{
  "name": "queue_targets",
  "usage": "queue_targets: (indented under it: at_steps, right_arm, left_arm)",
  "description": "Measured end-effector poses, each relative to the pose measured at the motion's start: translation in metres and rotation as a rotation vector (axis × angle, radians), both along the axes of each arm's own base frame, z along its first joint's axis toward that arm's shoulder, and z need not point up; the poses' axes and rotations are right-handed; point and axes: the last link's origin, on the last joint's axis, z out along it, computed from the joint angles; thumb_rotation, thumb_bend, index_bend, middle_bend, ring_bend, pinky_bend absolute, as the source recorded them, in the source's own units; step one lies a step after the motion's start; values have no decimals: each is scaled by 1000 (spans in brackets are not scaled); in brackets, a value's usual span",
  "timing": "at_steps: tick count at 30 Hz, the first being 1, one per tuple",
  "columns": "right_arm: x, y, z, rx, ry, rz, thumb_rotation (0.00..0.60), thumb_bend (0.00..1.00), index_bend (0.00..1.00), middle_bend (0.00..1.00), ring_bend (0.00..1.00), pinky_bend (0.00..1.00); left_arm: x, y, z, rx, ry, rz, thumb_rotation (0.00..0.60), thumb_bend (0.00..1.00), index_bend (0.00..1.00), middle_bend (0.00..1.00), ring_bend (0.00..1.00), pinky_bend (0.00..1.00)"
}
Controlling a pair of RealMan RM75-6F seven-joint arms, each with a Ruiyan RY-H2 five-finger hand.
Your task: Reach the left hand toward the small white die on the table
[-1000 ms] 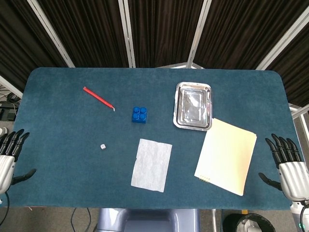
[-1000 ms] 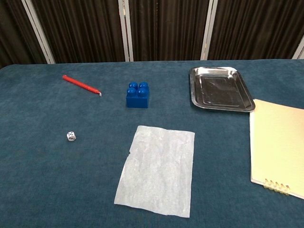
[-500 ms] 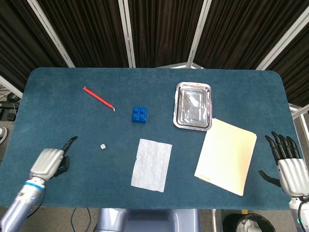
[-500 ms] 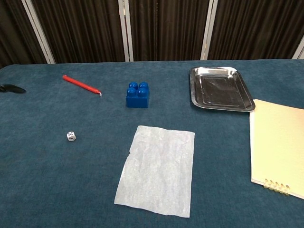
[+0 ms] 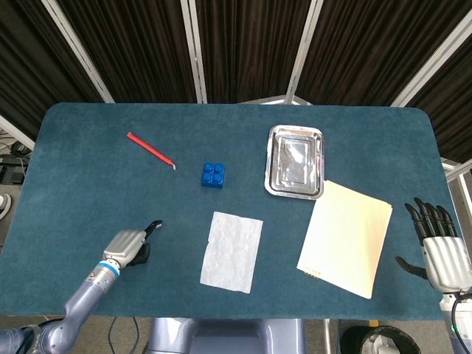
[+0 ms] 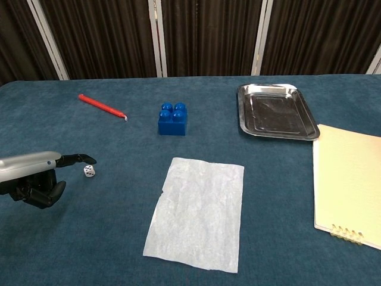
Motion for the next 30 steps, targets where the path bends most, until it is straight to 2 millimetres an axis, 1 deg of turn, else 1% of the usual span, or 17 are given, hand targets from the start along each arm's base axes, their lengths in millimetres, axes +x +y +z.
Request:
queue_targets:
  at_steps: [9, 17, 30]
  right_arm:
    - [-3, -1, -1, 2, 5, -12, 600, 0, 0, 0, 0, 0]
    - [-2, -1, -2, 4, 7, -10, 600, 0, 0, 0, 0, 0]
    - [-3, -3, -2, 5, 7, -13, 600, 0, 0, 0, 0, 0]
  left_arm:
    - [-3, -2, 0, 45, -15, 2, 600, 864, 0, 1000, 975, 1000]
    - [-15, -10, -2, 5, -22, 52, 600, 865, 0, 1000, 975, 1000]
    - [-22, -10, -1, 8, -19, 70, 600, 865, 0, 1000, 974, 1000]
